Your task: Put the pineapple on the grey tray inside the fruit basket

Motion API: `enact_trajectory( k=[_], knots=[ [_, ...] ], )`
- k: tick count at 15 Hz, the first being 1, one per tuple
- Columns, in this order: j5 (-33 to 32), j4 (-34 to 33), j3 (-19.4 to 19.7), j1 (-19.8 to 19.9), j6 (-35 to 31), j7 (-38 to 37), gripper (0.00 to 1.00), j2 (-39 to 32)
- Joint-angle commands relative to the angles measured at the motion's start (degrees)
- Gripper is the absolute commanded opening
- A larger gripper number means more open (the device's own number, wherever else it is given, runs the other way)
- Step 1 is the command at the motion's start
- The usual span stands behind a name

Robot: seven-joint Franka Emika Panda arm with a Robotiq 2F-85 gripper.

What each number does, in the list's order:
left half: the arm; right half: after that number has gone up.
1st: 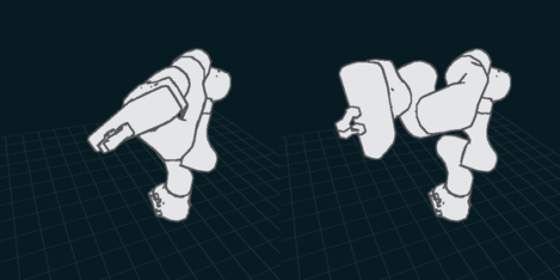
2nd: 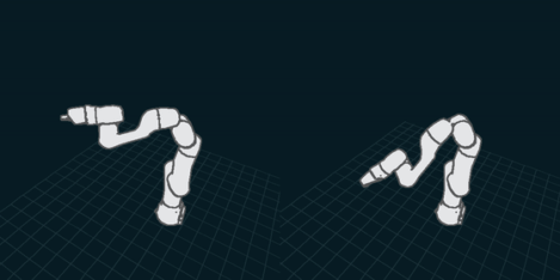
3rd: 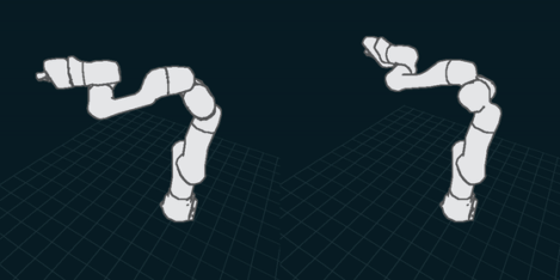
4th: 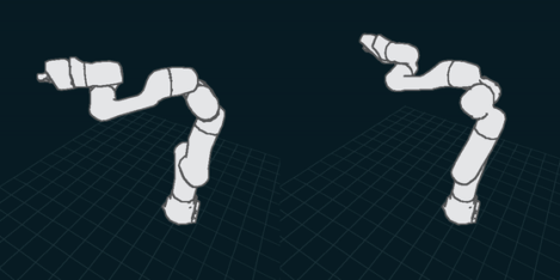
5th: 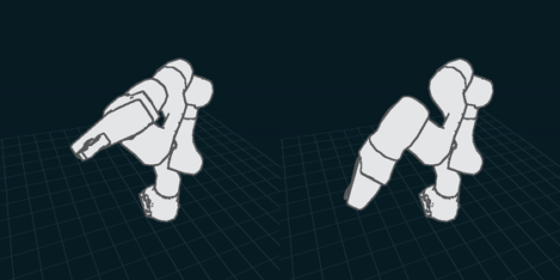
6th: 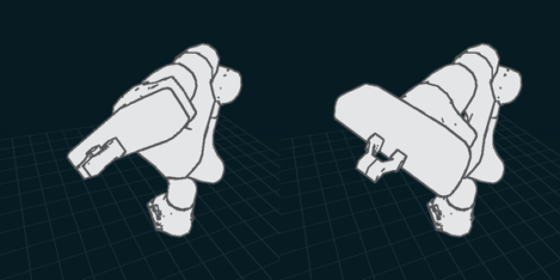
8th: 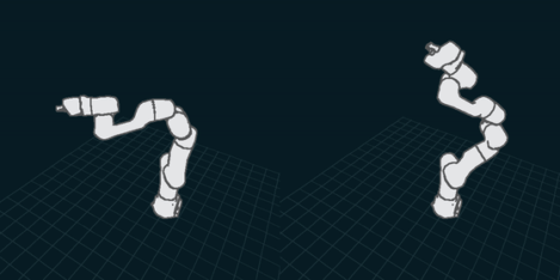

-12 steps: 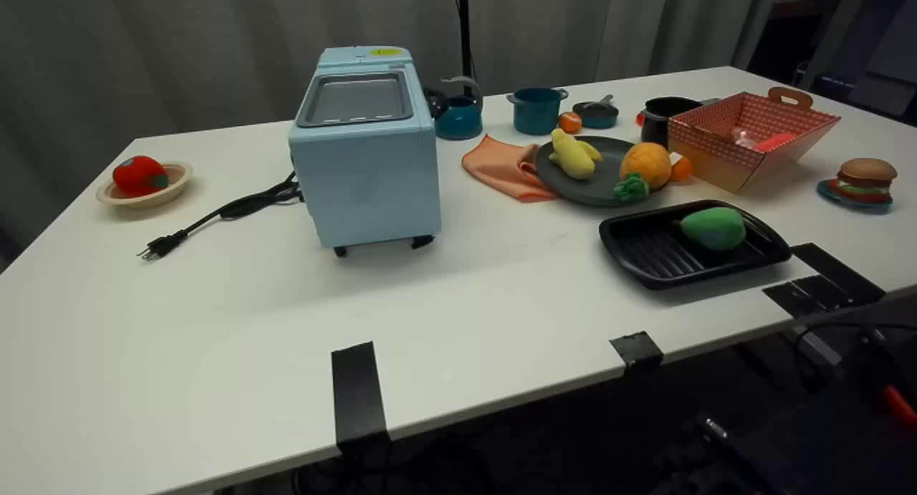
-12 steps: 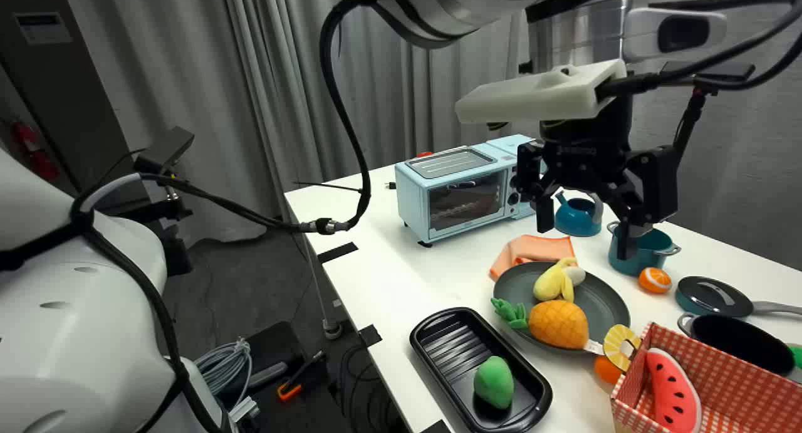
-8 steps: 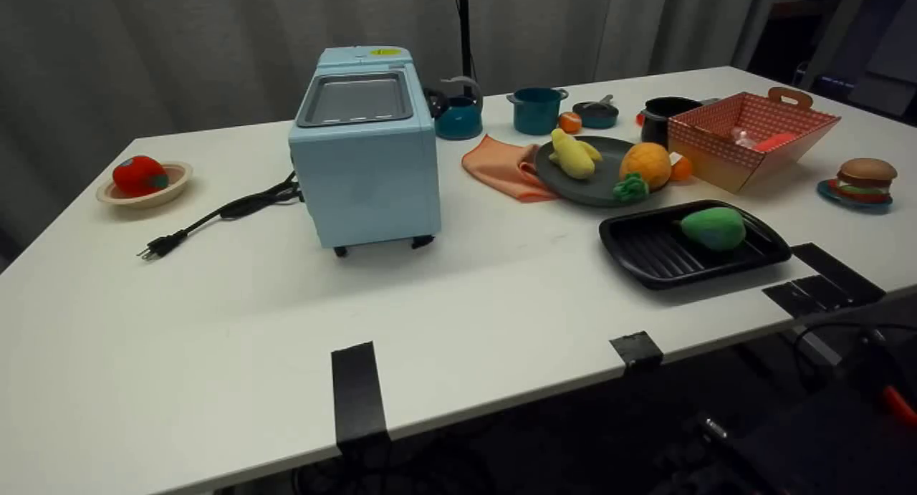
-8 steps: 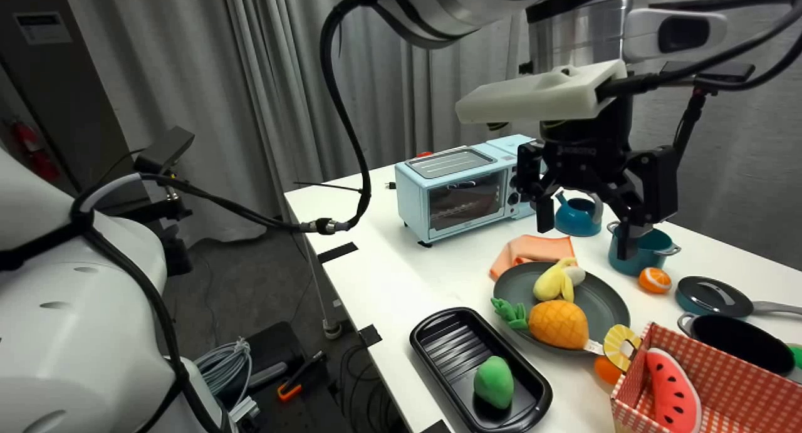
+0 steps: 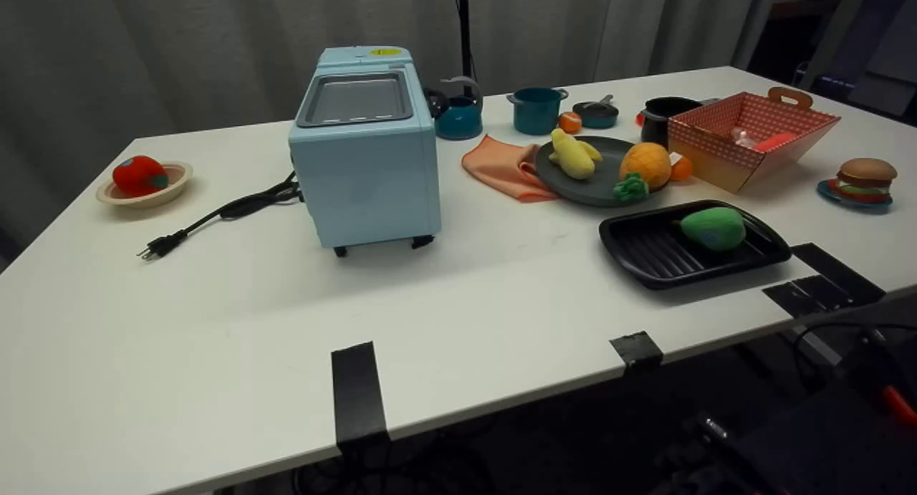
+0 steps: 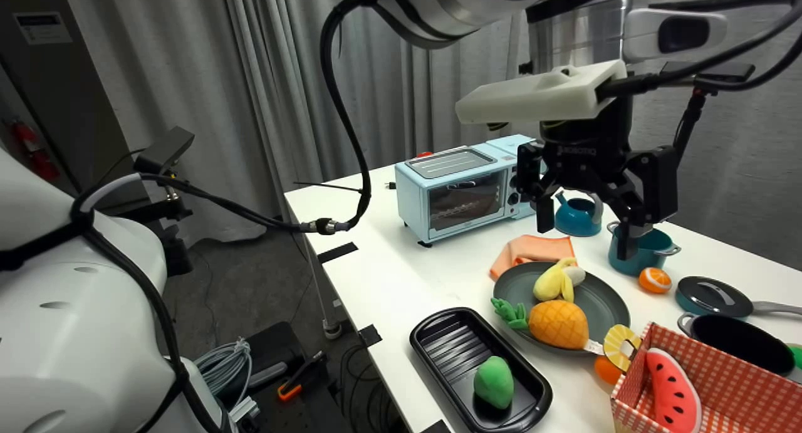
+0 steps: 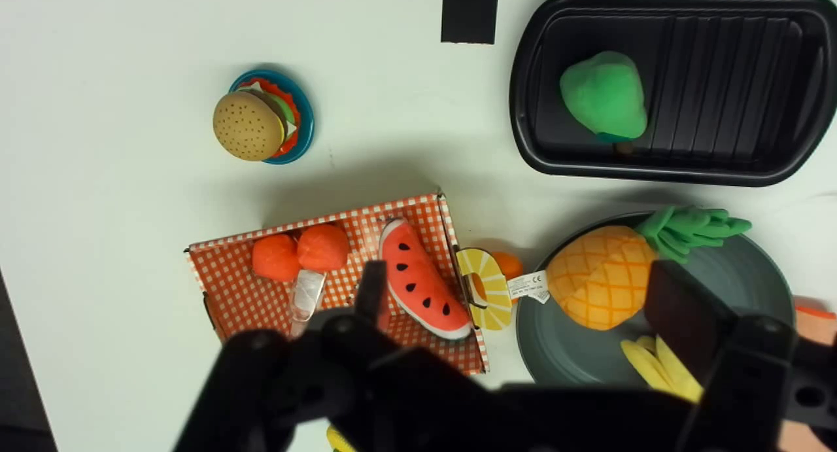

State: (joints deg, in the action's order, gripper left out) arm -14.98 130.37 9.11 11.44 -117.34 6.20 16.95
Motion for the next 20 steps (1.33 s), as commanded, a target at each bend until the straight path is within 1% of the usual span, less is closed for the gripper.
enact_trajectory(
  k=[1,4,7,11,15,20],
  knots=[
    [-0.1,-0.1,0.3,-0.4,0.2,0.0,1.00,0.0],
    [1.3,-2.1,0.0,-1.4,-0.4,0.4,1.00,-2.6],
    [4.5,-5.4,-0.4,-3.1,-1.3,1.6,1.00,-7.2],
    [11.7,-12.1,-1.0,-5.0,-2.9,3.5,1.00,-16.7],
    [17.2,-19.2,-2.6,-5.2,-4.3,5.1,1.00,-27.1],
    [16.9,-25.1,-4.9,-4.7,-5.4,5.0,1.00,-37.4]
  ],
)
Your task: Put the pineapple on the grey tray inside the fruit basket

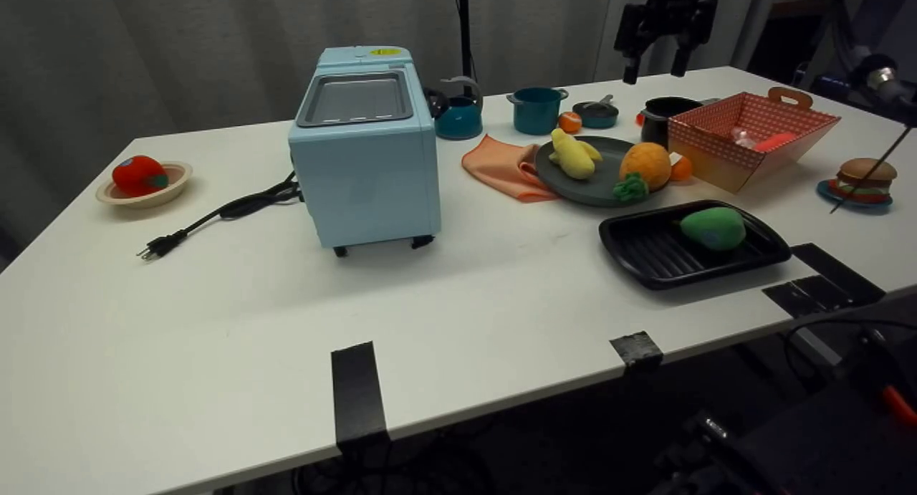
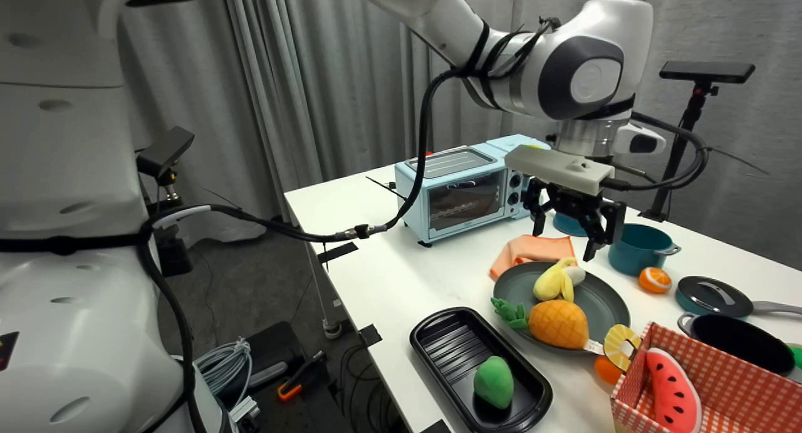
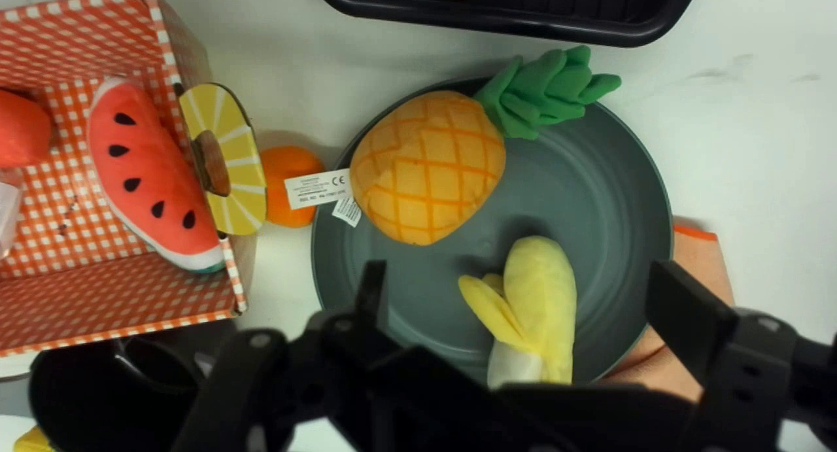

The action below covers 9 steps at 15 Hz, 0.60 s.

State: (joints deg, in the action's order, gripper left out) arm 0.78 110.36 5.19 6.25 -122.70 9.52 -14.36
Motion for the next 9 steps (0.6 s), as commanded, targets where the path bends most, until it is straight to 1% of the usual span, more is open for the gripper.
enact_trajectory(
  k=[1,5,9],
  knots=[
    [0.9,-6.1,-1.3,0.5,-0.1,1.6,1.00,-7.9],
    [-1.2,-8.6,-1.8,0.1,-0.1,0.5,1.00,-13.6],
    [-4.7,-9.9,-1.2,-0.4,0.5,-0.2,1.00,-17.6]
  ],
)
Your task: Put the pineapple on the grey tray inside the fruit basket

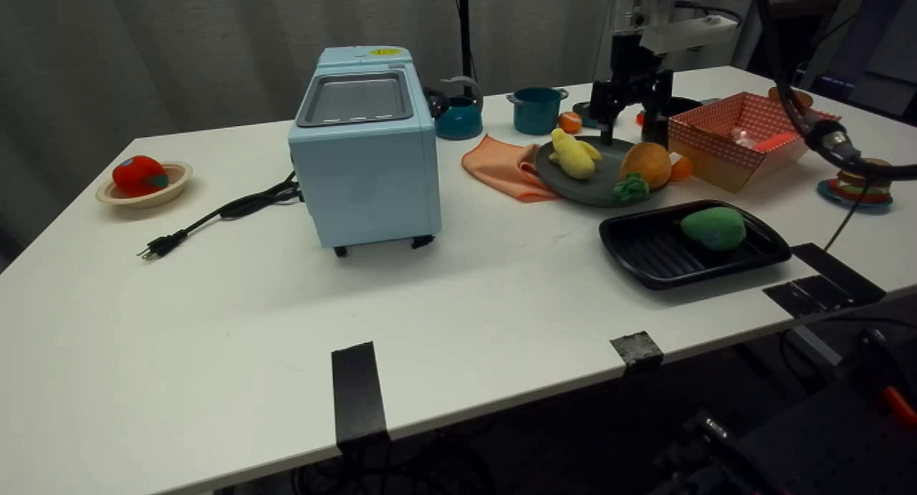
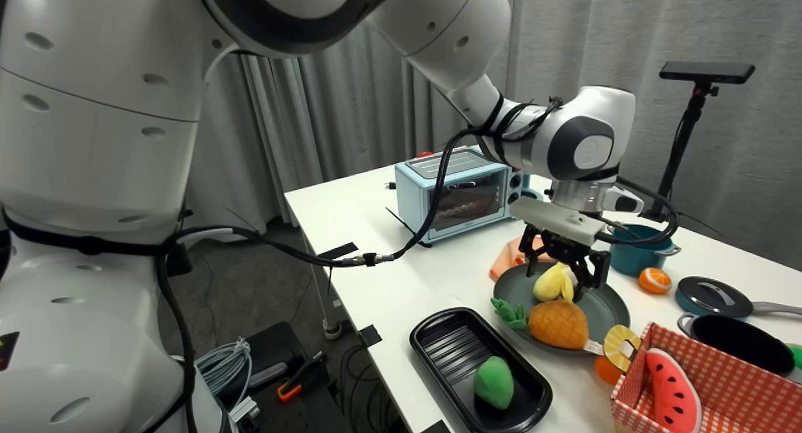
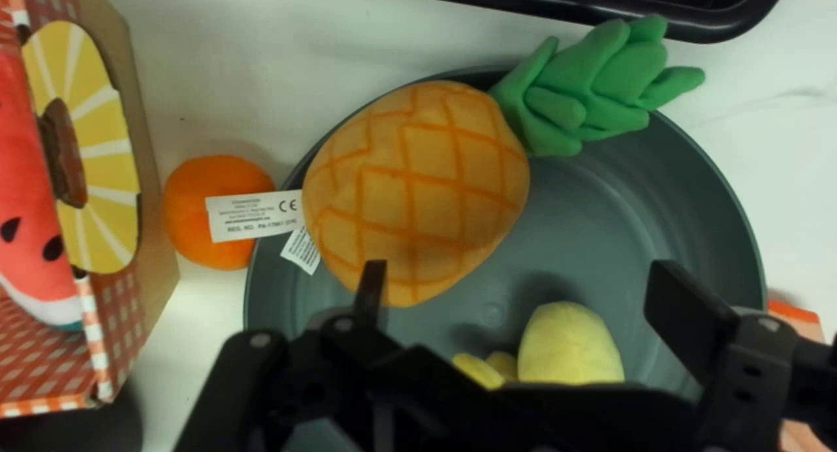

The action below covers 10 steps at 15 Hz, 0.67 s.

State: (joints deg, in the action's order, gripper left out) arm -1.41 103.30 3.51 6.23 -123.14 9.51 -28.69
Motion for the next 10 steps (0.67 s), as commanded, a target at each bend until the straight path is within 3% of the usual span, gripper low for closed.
enact_trajectory(
  k=[1,8,9,10],
  knots=[
    [-3.7,-2.9,0.7,-0.4,1.0,-0.3,1.00,-3.8],
    [-10.3,-3.9,2.0,-0.6,2.3,-0.7,1.00,-7.2],
    [-10.6,-3.9,2.1,-0.6,2.2,-0.8,0.75,-7.4],
    [-10.9,-3.9,2.1,-0.5,2.1,-0.8,0.72,-7.6]
  ],
)
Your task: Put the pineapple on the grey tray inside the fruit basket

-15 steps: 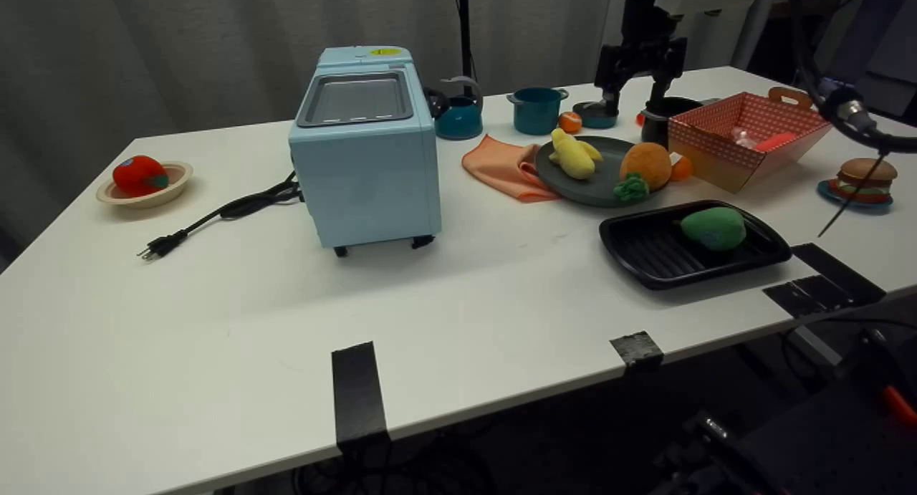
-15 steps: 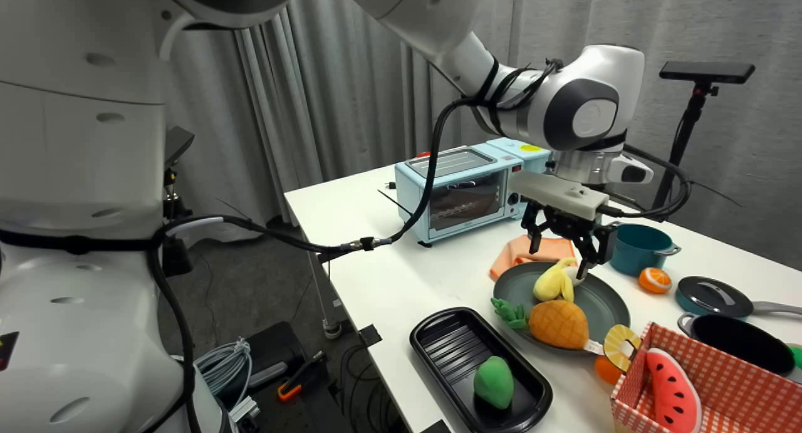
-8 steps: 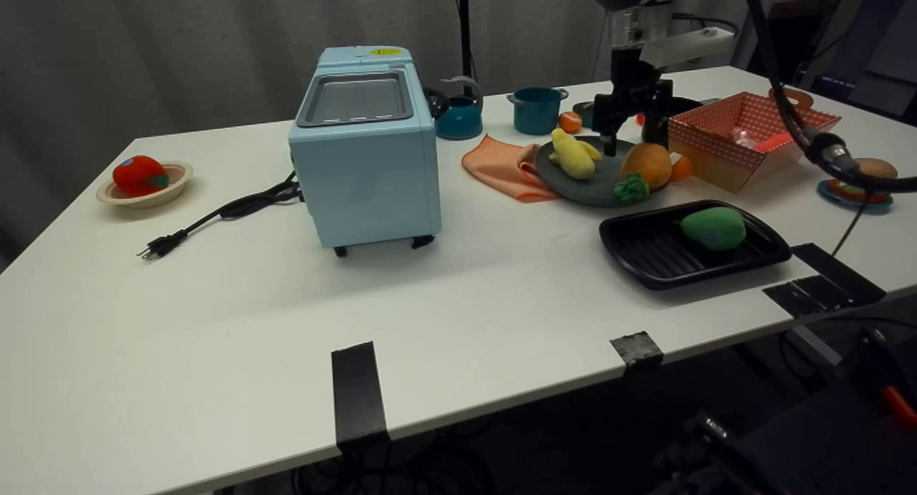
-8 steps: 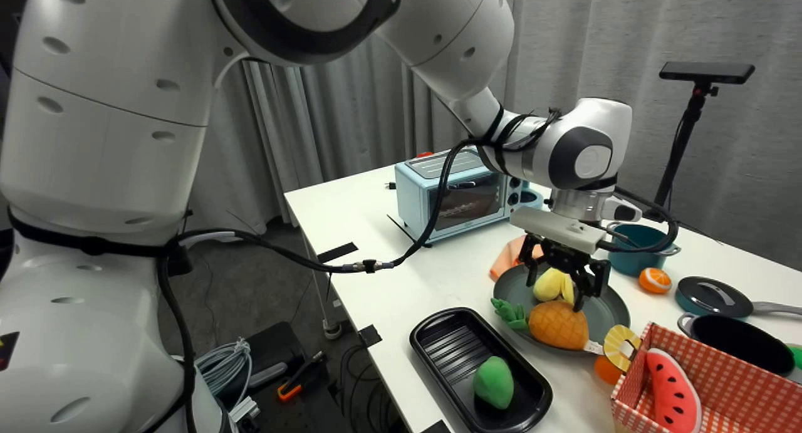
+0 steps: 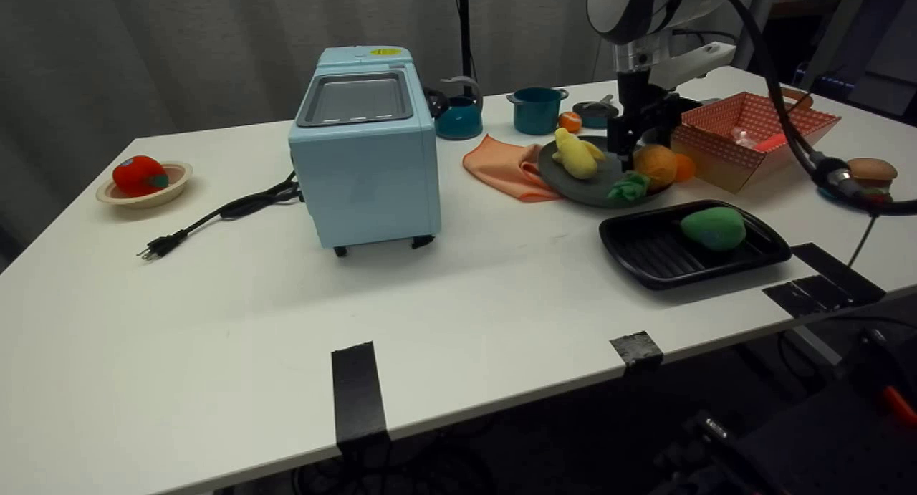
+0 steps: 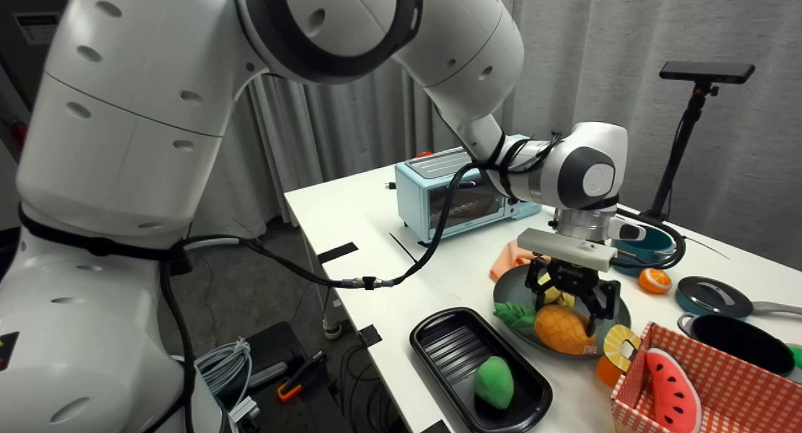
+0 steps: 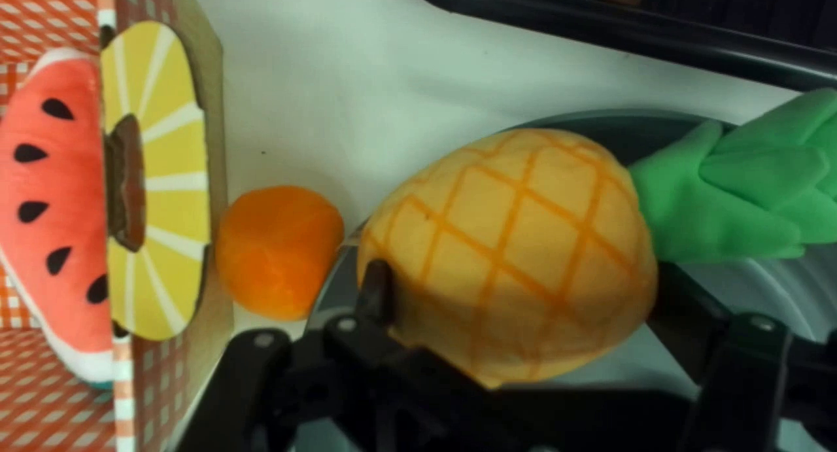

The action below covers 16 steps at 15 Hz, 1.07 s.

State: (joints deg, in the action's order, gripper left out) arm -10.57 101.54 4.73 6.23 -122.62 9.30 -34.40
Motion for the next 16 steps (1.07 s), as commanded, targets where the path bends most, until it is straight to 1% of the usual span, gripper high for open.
enact_trajectory(
  k=[1,7,9,10,12,13,16],
  knots=[
    [-1.6,-2.3,0.8,-0.3,1.9,-0.5,0.66,-2.0],
    [1.2,-3.9,-0.2,1.0,2.0,0.8,0.21,0.3],
    [2.6,-5.0,-0.5,1.7,1.7,1.4,0.07,1.4],
    [3.3,-5.6,-0.7,2.1,1.6,1.5,0.03,2.0],
    [5.6,-7.1,-0.9,3.0,1.3,2.0,0.06,3.3],
    [6.9,-7.9,-1.0,3.5,0.9,2.1,0.04,4.1],
    [11.1,-10.9,-1.0,5.3,0.5,2.6,0.04,6.4]
  ],
)
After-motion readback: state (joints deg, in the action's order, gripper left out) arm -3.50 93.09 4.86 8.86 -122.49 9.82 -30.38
